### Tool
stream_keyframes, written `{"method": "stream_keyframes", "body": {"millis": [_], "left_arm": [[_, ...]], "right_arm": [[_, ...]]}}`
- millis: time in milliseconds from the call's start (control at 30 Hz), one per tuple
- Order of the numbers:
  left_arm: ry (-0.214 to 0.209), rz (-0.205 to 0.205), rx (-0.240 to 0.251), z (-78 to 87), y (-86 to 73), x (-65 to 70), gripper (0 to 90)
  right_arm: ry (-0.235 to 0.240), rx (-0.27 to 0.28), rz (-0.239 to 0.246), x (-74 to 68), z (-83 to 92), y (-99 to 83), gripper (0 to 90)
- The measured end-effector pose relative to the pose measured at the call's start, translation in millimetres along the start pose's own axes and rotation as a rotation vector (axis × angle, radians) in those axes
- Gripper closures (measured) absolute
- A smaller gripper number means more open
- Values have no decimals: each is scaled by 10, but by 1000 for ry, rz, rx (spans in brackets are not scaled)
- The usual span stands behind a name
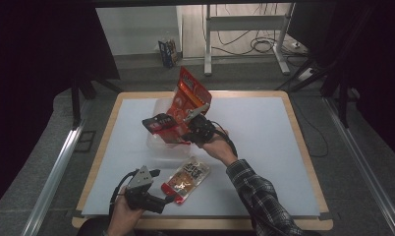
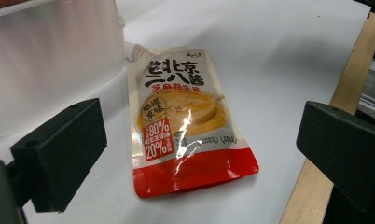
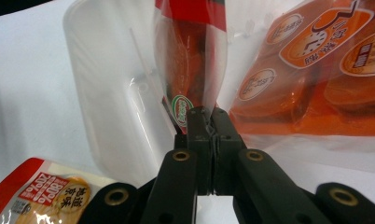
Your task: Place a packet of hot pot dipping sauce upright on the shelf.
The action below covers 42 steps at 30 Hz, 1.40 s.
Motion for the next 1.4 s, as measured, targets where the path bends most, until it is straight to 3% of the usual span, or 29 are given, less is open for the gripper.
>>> {"method": "stream_keyframes", "body": {"millis": [267, 367, 400, 433, 500, 600, 700, 900, 1200, 1400], "left_arm": [[2, -1, -1, -1, -1, -1, 15], [3, 0, 1, 3, 0, -7, 15], [3, 1, 2, 5, 2, -8, 15], [3, 1, 2, 5, 2, -8, 15], [4, -1, -2, 3, -3, -7, 15], [8, -6, -9, -6, -10, -4, 16], [14, -9, -18, -15, -22, -8, 16], [31, -25, -54, -52, -67, -13, 19], [40, -35, -62, -64, -80, -11, 21], [42, -39, -65, -67, -82, -12, 28]], "right_arm": [[-1, -49, 18, -13, -181, -72, 870], [-9, -43, 11, 1, -207, -78, 818], [-1, -16, -17, 23, -171, -55, 769], [-1, -16, -17, 23, -171, -55, 769], [8, 18, -34, 28, -105, -17, 678], [-29, 25, -12, 30, -68, -11, 537], [-43, 17, -6, 33, -56, -45, 474], [-62, 54, -52, 78, 4, -180, 294], [-95, 99, -91, 66, 143, -290, 130], [-92, 127, -102, 29, 201, -373, 79]]}}
Point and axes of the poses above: each handheld gripper's, and its own axes: z roughly backward along the jaws, y roughly out of its top, x roughly to its right, the point moved 10 cm from there along -z, roughly forward along the jaws, and after that the axes turned 4 degrees about z, right-handed, at the moved point
